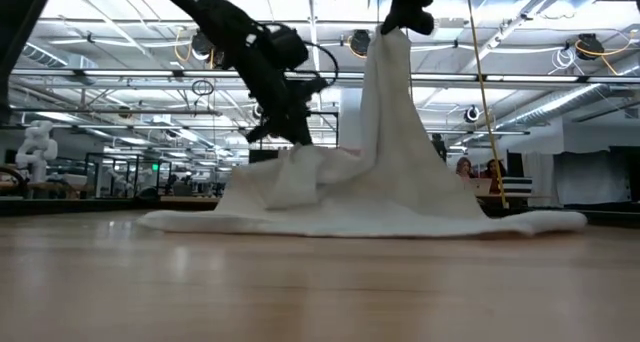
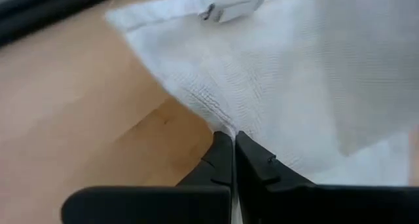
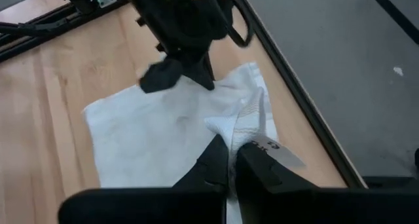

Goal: Roll towel into tight, uniform cylinder
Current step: Roll the white towel

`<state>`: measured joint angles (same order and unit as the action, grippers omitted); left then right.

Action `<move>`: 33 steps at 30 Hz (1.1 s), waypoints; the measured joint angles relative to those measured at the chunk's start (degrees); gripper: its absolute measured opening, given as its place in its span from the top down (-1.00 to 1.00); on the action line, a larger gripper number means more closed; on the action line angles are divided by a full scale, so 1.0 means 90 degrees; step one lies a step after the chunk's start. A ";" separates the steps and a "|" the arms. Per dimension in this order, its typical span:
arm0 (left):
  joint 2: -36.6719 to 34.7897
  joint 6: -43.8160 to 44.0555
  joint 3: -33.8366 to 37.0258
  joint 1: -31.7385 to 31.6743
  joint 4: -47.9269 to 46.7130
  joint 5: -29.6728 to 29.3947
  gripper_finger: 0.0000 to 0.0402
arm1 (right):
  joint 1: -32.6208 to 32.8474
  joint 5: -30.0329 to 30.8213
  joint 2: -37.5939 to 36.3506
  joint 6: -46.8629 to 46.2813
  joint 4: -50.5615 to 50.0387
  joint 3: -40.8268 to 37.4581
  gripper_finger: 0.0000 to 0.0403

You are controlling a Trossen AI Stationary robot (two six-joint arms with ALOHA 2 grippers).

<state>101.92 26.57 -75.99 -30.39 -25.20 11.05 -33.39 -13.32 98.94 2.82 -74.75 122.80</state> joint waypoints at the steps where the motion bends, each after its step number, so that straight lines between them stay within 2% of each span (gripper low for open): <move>1: -0.0091 -0.0028 -0.0005 0.0000 -0.0018 0.0000 0.99 | -0.0012 0.0003 0.0000 0.0010 0.0033 0.0000 0.98; 8: -0.0133 -0.0402 0.0002 0.0005 -0.0984 -0.0244 0.90 | -0.0034 -0.0022 0.0000 -0.0035 0.0213 0.0000 0.98; 17: 0.0062 -0.1063 0.0005 0.0003 -0.0741 -0.0279 0.70 | 0.0144 -0.0063 0.0000 -0.0405 0.0151 0.0000 0.98; 20: 0.0059 -0.1448 0.0005 -0.0072 -0.0529 -0.0147 0.75 | 0.0218 -0.0058 0.0000 -0.0407 0.0081 0.0000 0.98; 25: -0.0021 -0.1568 0.0004 -0.0262 -0.0154 0.0192 0.96 | 0.0257 -0.0037 0.0000 -0.0407 -0.0035 0.0000 0.98; 33: -0.0332 -0.1895 0.0005 -0.0228 0.0012 0.1214 0.98 | 0.0160 0.0002 0.0000 -0.0194 -0.0238 0.0000 0.98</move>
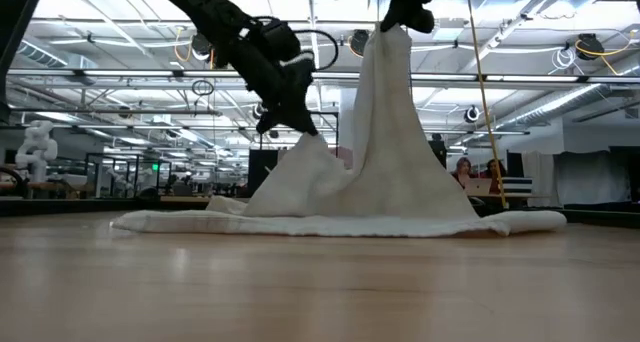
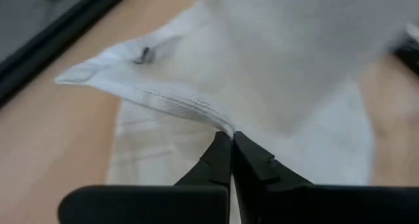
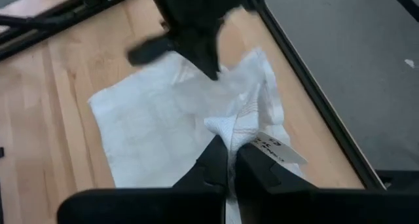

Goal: Roll towel into tight, uniform cylinder
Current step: Roll the white towel

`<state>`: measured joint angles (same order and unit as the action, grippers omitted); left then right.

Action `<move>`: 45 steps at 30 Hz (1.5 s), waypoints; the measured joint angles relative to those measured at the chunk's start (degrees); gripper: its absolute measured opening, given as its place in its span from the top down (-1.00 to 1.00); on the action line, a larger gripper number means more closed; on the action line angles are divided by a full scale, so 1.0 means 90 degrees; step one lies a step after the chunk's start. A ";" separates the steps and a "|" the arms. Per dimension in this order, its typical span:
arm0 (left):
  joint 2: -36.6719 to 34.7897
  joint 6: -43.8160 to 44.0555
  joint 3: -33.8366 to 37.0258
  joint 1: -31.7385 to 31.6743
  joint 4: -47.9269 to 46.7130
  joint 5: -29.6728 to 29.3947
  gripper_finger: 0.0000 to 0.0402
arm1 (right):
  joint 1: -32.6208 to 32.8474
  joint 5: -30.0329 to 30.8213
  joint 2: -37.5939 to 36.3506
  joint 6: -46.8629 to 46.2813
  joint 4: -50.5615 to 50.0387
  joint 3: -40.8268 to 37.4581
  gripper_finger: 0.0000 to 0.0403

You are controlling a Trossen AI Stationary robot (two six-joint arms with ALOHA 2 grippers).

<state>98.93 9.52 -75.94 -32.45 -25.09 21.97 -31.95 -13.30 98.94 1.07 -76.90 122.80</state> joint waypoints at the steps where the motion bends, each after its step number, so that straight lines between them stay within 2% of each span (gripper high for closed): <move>1: -0.0115 -0.0077 0.0000 0.0035 -0.0104 0.0088 0.98 | -0.0036 0.0002 0.0000 0.0054 -0.0074 0.0000 0.98; 6: -0.1049 -0.0631 0.0000 0.0175 -0.0651 0.0148 0.99 | -0.0287 0.0019 0.0000 0.0318 -0.0372 0.0000 0.98; 8: -0.1468 -0.0666 0.0000 0.0164 -0.0726 -0.0048 0.99 | -0.0406 0.0027 0.0000 0.0327 -0.0330 0.0000 0.98; 13: -0.2408 -0.0979 0.0000 0.0116 -0.0675 -0.1228 0.99 | -0.0661 0.0091 0.0000 0.0358 0.0364 0.0000 0.98; 17: -0.2760 -0.0949 -0.0002 0.0046 -0.0719 -0.2004 1.00 | -0.0742 0.0355 0.0050 0.0350 0.1262 0.0000 0.98; 20: -0.2846 -0.0833 -0.0002 0.0013 -0.0853 -0.2124 1.00 | -0.0752 0.0426 0.0147 0.0212 0.1605 0.0000 0.98; 27: -0.2783 -0.0451 0.0095 0.0122 -0.1401 -0.2108 1.00 | -0.0750 0.0618 0.0349 0.0451 0.1083 -0.0002 0.98; 30: -0.2616 -0.0378 0.0456 0.0139 -0.1694 -0.2223 1.00 | -0.0750 0.0690 0.0551 0.0744 0.0766 -0.0002 0.98; 36: -0.2596 0.0355 0.1276 0.0252 -0.1642 -0.2146 1.00 | -0.0677 0.0603 0.0756 0.0715 0.0585 -0.0002 0.98; 42: -0.2586 0.0391 0.1927 0.0202 -0.1361 -0.2772 0.97 | -0.0650 0.0617 0.1083 0.0641 0.0826 -0.0002 0.98; 45: -0.2586 0.0411 0.2152 0.0052 -0.1047 -0.2880 0.97 | -0.0667 0.0619 0.1293 0.0650 0.0960 -0.0002 0.98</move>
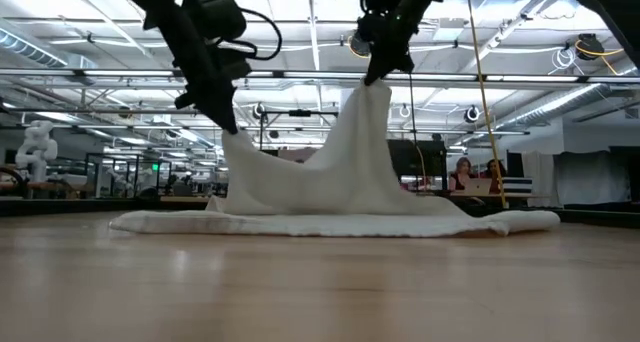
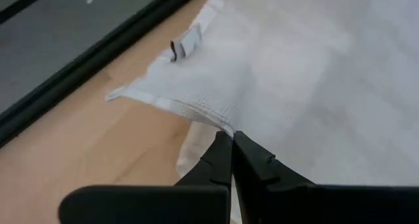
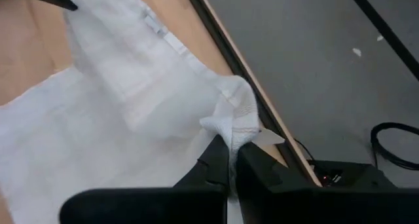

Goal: Roll towel into tight, uniform cylinder
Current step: Roll the white towel

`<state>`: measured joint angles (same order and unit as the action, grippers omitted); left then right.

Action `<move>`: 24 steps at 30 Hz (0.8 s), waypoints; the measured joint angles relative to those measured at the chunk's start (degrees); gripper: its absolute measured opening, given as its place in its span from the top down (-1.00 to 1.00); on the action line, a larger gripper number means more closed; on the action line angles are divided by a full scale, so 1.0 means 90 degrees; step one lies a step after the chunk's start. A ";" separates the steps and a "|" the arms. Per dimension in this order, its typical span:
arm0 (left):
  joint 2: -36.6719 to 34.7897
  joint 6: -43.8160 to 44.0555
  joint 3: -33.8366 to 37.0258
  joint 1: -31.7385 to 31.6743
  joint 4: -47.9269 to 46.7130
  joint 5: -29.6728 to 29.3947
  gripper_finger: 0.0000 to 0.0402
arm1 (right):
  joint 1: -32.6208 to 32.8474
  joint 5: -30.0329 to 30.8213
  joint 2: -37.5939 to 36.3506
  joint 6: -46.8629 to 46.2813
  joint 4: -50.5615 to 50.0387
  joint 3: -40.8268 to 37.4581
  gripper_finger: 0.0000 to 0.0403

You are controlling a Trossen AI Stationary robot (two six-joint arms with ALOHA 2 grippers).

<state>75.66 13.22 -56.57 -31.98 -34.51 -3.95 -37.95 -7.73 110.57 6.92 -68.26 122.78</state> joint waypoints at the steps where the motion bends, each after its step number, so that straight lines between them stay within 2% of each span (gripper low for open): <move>1: 0.0000 0.0005 0.0012 -0.0051 0.0078 -0.0008 0.97 | 0.0001 -0.0004 0.0075 0.0003 0.0044 0.0000 0.98; 6: -0.0062 0.0332 -0.0126 -0.0123 0.0083 -0.0416 0.85 | 0.0007 -0.0319 0.0283 -0.0061 0.0062 0.0000 0.98; 14: -0.0179 0.0141 -0.0867 -0.0126 0.0058 -0.0591 0.21 | 0.0017 -0.0362 0.0288 -0.0037 0.0038 0.0000 0.98; 18: -0.0187 0.0162 -0.1144 -0.0213 -0.0301 -0.0526 -0.11 | 0.0017 -0.0496 0.0288 -0.0026 0.0049 0.0000 0.98; 21: -0.0184 0.0344 -0.1156 -0.0292 -0.0352 -0.0491 -0.28 | 0.0017 -0.0503 0.0288 -0.0027 0.0091 0.0000 0.98; 24: -0.0096 0.0610 -0.1156 -0.0372 -0.0002 -0.0211 -0.35 | 0.0017 -0.0505 0.0286 -0.0027 0.0111 0.0000 0.98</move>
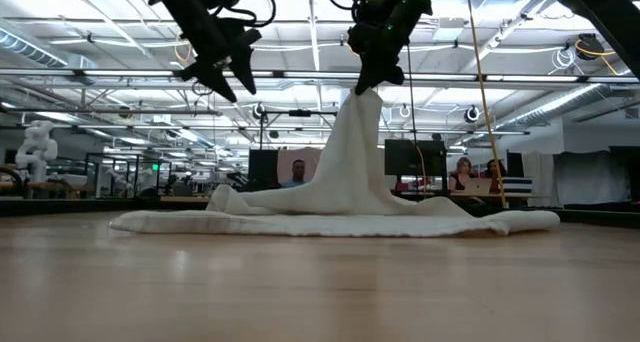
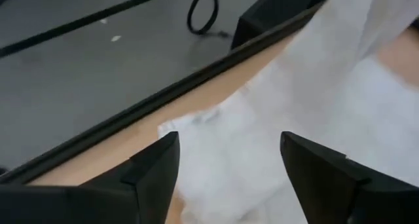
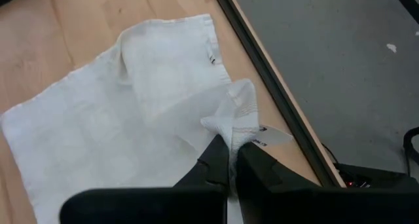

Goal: Roll towel into tight, uniform cylinder
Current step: Roll the white towel

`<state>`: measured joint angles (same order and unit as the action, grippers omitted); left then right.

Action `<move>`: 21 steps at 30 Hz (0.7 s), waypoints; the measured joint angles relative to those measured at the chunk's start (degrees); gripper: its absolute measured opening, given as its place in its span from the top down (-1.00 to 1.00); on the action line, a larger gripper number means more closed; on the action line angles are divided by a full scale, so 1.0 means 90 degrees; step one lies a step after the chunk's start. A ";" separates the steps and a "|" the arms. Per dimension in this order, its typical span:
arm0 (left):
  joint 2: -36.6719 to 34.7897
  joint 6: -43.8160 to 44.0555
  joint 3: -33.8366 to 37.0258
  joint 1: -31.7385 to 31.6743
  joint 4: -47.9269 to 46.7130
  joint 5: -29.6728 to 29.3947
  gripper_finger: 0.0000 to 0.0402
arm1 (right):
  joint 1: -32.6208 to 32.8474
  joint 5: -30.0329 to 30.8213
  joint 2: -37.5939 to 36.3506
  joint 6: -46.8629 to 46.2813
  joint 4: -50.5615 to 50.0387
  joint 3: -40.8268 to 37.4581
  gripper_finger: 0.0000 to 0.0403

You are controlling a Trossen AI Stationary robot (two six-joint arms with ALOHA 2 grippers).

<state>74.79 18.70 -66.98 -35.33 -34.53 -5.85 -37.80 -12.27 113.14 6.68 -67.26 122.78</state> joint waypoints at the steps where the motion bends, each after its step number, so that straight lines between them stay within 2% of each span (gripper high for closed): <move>1: 0.0059 0.0041 0.0000 -0.0002 0.0270 0.0092 -0.36 | 0.0000 -0.0002 0.0002 0.0000 0.0014 0.0000 0.98; 5: 0.0283 0.0018 0.0000 0.0038 0.1500 0.0332 -0.36 | 0.0007 -0.0084 0.0002 -0.0021 0.0019 0.0000 0.98; 9: 0.0446 -0.0143 -0.0004 0.0157 0.2545 0.0335 -0.36 | 0.0003 -0.0846 -0.0002 -0.0191 0.0024 0.0000 0.98; 11: 0.0555 -0.0272 -0.0010 0.0188 0.2728 0.0345 -0.36 | 0.0005 -0.1118 -0.0016 -0.0248 0.0024 0.0000 0.98; 13: 0.0739 -0.0290 -0.0010 0.0166 0.2939 0.0762 -0.36 | 0.0005 -0.1304 -0.0066 -0.0237 0.0023 0.0000 0.98; 16: 0.1066 -0.0281 -0.0010 0.0086 0.3657 0.1994 -0.37 | 0.0016 -0.1461 -0.0176 0.0037 0.0050 0.0000 0.98; 21: 0.1400 -0.0373 -0.0010 0.0082 0.4814 0.2328 -0.37 | 0.0041 -0.1479 -0.0245 0.0366 0.0116 0.0002 0.98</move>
<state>87.39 15.35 -67.07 -34.59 8.80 15.11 -37.43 -25.58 110.94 9.97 -66.22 122.80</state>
